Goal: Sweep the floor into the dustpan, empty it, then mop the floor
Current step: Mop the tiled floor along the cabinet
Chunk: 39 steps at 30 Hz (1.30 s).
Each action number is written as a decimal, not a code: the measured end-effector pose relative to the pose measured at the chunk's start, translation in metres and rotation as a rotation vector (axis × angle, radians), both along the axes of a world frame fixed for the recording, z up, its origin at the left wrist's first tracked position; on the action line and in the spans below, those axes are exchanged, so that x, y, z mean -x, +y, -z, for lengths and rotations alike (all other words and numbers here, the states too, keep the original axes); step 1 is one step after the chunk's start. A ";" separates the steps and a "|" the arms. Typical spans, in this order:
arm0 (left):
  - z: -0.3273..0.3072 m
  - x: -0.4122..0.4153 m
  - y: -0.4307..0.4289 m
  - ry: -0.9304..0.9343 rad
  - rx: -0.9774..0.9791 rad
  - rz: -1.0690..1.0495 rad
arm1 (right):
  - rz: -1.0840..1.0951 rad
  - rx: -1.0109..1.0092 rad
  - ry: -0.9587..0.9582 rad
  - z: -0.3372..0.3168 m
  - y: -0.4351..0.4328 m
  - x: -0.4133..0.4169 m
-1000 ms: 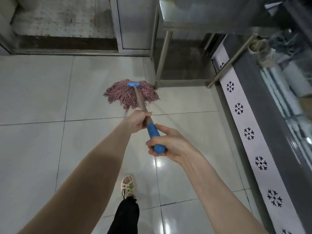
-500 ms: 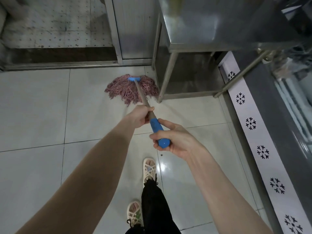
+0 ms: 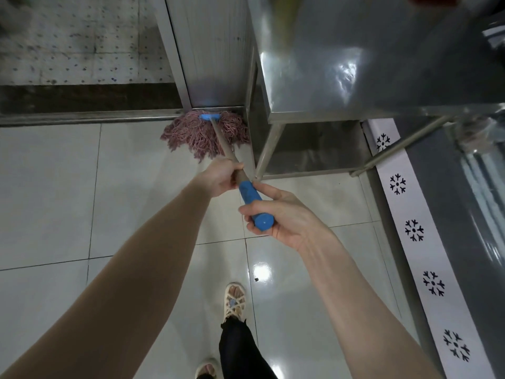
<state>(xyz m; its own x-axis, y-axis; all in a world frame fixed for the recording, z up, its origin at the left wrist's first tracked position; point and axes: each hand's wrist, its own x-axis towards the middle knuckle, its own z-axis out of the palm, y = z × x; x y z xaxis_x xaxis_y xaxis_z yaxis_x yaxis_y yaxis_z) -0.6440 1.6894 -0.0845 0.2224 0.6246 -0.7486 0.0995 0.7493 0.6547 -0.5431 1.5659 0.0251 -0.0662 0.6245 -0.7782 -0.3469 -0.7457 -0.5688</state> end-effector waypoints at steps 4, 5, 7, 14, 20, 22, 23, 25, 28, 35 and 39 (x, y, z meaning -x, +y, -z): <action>-0.008 -0.018 0.006 0.001 -0.023 -0.018 | 0.052 0.005 0.013 -0.008 0.009 -0.020; -0.008 -0.020 0.002 -0.003 -0.022 -0.002 | 0.045 0.008 0.003 -0.008 0.005 -0.021; -0.003 -0.017 -0.011 -0.012 -0.008 0.025 | 0.002 0.013 -0.032 -0.005 -0.008 -0.017; 0.008 -0.008 -0.102 -0.087 -0.005 0.048 | -0.027 0.025 -0.087 -0.004 -0.099 -0.003; 0.007 0.007 -0.204 -0.068 0.024 0.069 | -0.010 0.038 -0.051 -0.008 -0.208 0.013; 0.006 0.015 -0.242 -0.061 0.034 0.071 | -0.009 0.034 -0.049 -0.011 -0.244 0.021; 0.005 0.018 -0.258 -0.053 0.040 0.074 | -0.002 0.035 -0.049 -0.011 -0.259 0.024; -0.002 0.023 -0.287 -0.032 0.049 0.098 | -0.001 0.051 -0.044 -0.013 -0.288 0.027; -0.017 0.026 -0.324 -0.010 0.058 0.134 | -0.029 0.043 -0.035 -0.020 -0.328 0.028; -0.034 0.032 -0.409 0.018 0.065 0.099 | -0.067 0.015 -0.039 -0.036 -0.410 0.021; -0.039 0.018 -0.471 0.000 0.034 0.051 | -0.075 -0.002 -0.033 -0.039 -0.466 0.002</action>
<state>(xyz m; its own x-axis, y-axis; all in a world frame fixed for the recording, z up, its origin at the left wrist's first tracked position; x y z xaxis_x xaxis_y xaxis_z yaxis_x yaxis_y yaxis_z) -0.6615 1.2185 -0.0451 0.2528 0.5864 -0.7695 0.1379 0.7654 0.6286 -0.5453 1.0996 0.0641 -0.0875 0.6205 -0.7793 -0.2712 -0.7676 -0.5808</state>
